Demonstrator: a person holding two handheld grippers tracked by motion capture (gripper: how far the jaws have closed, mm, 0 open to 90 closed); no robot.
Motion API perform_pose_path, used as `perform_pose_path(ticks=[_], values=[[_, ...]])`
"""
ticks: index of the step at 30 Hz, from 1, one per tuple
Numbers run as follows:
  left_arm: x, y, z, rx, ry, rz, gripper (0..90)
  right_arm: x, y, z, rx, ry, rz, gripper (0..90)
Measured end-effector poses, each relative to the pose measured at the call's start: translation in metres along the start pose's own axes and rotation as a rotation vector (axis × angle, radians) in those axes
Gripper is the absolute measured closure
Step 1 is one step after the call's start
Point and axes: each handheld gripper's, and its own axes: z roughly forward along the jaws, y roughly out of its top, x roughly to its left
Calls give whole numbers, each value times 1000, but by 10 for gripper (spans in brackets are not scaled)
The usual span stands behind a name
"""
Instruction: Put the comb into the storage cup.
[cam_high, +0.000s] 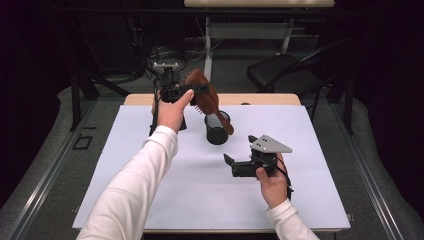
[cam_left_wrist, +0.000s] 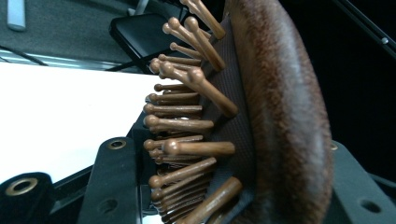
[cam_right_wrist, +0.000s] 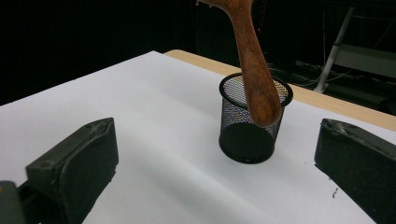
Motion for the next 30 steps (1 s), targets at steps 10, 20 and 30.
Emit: perform_pose_path(ticks=[10, 20, 30], values=[[-4, 6, 3, -28, 16, 8, 497, -2, 0, -3, -4, -5, 9, 0], [-2, 11, 5, -51, 50, 8, 497, -5, 0, -4, -11, -7, 20, 0], [6, 15, 5, -67, 73, -9, 497, -6, 0, -6, -12, -7, 23, 0]])
